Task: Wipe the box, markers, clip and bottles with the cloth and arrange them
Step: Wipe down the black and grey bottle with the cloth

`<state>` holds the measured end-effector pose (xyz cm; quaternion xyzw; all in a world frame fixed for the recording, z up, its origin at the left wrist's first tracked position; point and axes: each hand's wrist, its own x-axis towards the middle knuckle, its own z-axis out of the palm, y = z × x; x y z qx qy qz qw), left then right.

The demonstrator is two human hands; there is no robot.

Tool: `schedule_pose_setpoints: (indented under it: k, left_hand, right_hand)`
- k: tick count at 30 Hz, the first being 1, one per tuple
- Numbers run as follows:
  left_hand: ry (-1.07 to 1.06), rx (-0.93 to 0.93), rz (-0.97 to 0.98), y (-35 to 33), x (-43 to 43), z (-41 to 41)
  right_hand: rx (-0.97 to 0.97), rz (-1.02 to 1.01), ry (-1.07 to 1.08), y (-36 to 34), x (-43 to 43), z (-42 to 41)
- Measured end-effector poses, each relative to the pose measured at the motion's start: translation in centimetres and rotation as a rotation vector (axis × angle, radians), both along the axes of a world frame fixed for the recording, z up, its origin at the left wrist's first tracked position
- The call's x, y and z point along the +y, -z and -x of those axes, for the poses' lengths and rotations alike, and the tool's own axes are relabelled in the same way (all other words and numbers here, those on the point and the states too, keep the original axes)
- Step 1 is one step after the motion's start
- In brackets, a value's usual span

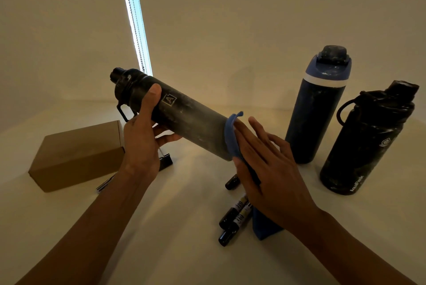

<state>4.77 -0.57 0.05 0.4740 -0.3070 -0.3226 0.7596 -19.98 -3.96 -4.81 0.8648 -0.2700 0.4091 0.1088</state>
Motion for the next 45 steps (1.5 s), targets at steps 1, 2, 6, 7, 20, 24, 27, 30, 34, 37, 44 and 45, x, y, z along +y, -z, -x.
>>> schedule_pose_setpoints:
  k: [1, 2, 6, 7, 20, 24, 27, 30, 34, 37, 44, 45]
  left_hand:
    - [-0.006, 0.007, 0.003, 0.0, 0.0, -0.3]
    - [-0.007, 0.011, 0.004, 0.0, 0.0, -0.5]
    - [0.030, -0.026, -0.017, 0.0, -0.1, 0.1]
    - [0.039, -0.038, -0.025, 0.0, -0.1, 0.3]
    - [0.022, -0.073, -0.071, -0.4, 0.3, 1.2]
    - [0.045, -0.059, -0.074, -0.5, 0.5, 1.7]
    - [0.055, -0.031, -0.059, -0.6, 0.4, 1.5]
    - [0.087, -0.049, -0.060, -0.4, 0.4, 1.6]
    - [0.080, -0.118, -0.076, -0.4, 0.5, 1.6]
    - [0.072, -0.136, -0.070, -0.5, 0.6, 1.3]
    - [0.156, -0.191, -0.094, -0.7, 0.8, 2.5]
    - [0.176, -0.190, -0.095, -0.7, 0.7, 2.6]
  right_hand:
    - [0.012, -0.043, -0.022, 0.1, 0.2, 0.1]
    - [0.004, -0.058, -0.039, 0.0, 0.3, 0.1]
    - [-0.039, -0.082, -0.033, 0.3, -0.5, -0.7]
    - [-0.029, -0.094, -0.042, 0.5, -0.7, -0.7]
    - [-0.003, -0.115, -0.137, -0.1, 0.3, -0.5]
    - [0.069, -0.107, -0.182, -0.3, 1.2, -0.1]
    - [0.151, -0.098, -0.224, -1.3, 2.0, -0.2]
    - [0.186, -0.117, -0.219, -1.4, 2.3, -0.7]
    - [0.233, -0.080, -0.214, -1.3, 2.0, -0.6]
    - [0.362, -0.030, -0.242, -1.1, 1.8, 0.1]
    - [0.426, 0.118, -0.098, -0.2, 0.6, 0.0]
    - [0.470, 0.161, -0.075, 0.1, 0.2, -0.3]
